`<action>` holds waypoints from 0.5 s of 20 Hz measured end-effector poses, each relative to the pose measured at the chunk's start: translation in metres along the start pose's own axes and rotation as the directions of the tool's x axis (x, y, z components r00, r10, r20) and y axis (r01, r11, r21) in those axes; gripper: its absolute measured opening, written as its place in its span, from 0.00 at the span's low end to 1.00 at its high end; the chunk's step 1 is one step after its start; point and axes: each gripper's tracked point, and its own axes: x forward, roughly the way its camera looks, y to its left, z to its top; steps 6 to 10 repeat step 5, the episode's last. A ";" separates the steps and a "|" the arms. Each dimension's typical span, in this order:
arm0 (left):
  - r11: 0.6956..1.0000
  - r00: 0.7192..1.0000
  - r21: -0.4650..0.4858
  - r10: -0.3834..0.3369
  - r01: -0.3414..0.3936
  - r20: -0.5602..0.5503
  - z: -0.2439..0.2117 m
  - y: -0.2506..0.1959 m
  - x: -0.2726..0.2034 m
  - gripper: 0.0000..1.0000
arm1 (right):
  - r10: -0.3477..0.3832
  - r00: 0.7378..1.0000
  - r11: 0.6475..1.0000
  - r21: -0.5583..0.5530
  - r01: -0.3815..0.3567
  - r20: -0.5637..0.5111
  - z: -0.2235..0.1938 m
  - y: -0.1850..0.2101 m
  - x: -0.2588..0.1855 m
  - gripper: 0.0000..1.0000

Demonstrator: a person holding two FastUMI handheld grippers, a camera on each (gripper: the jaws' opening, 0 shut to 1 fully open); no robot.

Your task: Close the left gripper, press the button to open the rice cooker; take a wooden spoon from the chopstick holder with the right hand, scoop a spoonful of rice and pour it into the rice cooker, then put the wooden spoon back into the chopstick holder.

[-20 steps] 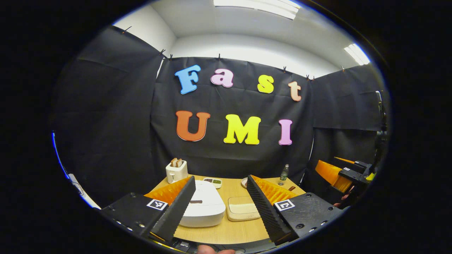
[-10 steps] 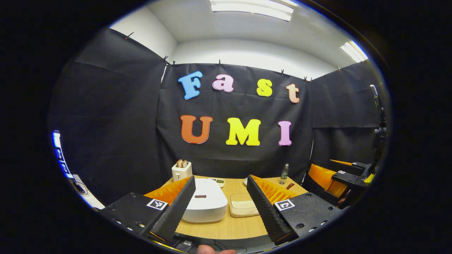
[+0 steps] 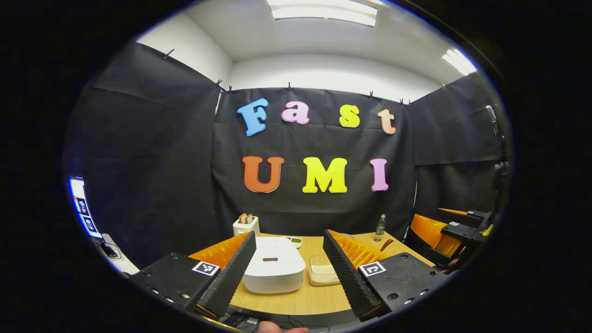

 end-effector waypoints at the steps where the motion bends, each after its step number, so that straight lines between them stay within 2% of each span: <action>1: 1.000 1.000 0.004 0.001 -0.001 -0.005 0.000 -0.001 0.001 0.94 | -0.002 1.000 1.000 -0.002 0.002 -0.003 -0.001 -0.002 0.000 1.00; 10: 1.000 1.000 0.010 0.004 -0.004 0.002 0.000 -0.007 0.001 0.94 | -0.006 1.000 1.000 0.000 0.006 -0.010 -0.004 -0.007 -0.001 1.00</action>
